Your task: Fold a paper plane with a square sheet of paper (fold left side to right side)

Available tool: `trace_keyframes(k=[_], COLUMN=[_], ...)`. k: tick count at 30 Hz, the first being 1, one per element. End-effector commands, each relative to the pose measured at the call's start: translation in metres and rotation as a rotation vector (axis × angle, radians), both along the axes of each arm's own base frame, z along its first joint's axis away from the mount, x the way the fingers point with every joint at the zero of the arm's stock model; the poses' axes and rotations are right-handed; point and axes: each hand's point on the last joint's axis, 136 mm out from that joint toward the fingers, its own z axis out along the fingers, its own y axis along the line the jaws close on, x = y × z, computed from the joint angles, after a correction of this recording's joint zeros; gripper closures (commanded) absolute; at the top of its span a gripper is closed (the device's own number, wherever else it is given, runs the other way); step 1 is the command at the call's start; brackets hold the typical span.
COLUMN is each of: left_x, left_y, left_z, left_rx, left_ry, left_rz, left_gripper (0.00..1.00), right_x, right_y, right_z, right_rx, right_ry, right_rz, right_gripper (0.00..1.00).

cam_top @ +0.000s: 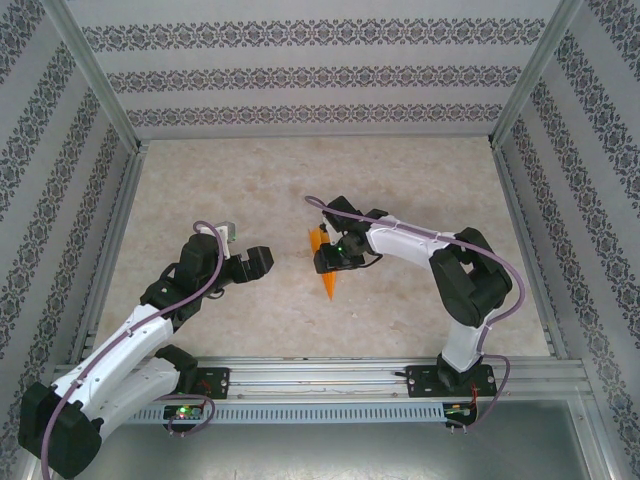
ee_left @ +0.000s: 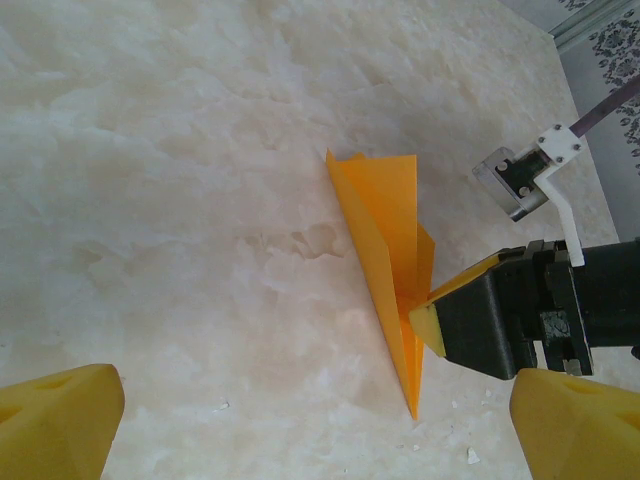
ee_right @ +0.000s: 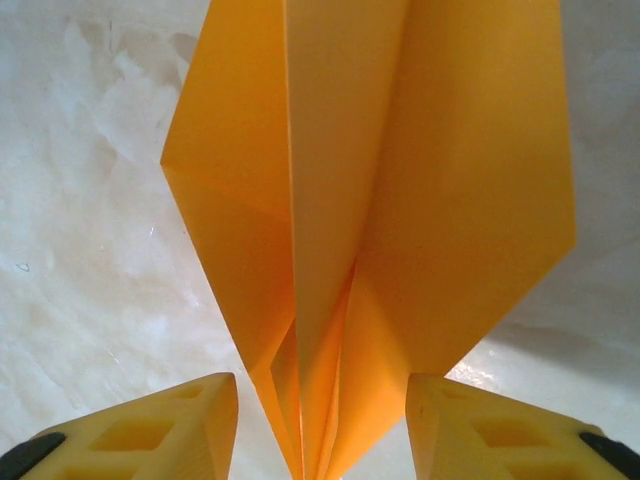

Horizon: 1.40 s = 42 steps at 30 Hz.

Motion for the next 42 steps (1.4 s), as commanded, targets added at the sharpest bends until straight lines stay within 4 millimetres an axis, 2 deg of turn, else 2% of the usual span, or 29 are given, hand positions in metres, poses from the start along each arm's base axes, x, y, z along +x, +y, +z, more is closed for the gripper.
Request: trace_keyframes(k=[1,14,42], left_x=[0.0,-0.001,-0.004], left_y=[0.008,0.011,0.016], left_z=[0.001,0.0,-0.003], left_rx=[0.028,0.034,0.038], left_ry=[-0.01,-0.008,-0.008], left_rz=[0.012,0.017,0.028], left_gripper=[0.01,0.01,0.0], right_x=[0.001,0.001,-0.003], right_y=[0.001,0.004,0.013], right_z=[-0.004,-0.012,-0.034], right_rx=[-0.032,-0.05,-0.104], right_ry=[0.002,0.012,0.049], right_rz=[0.012,0.017,0.021], right_gripper=[0.56,0.7,0.82])
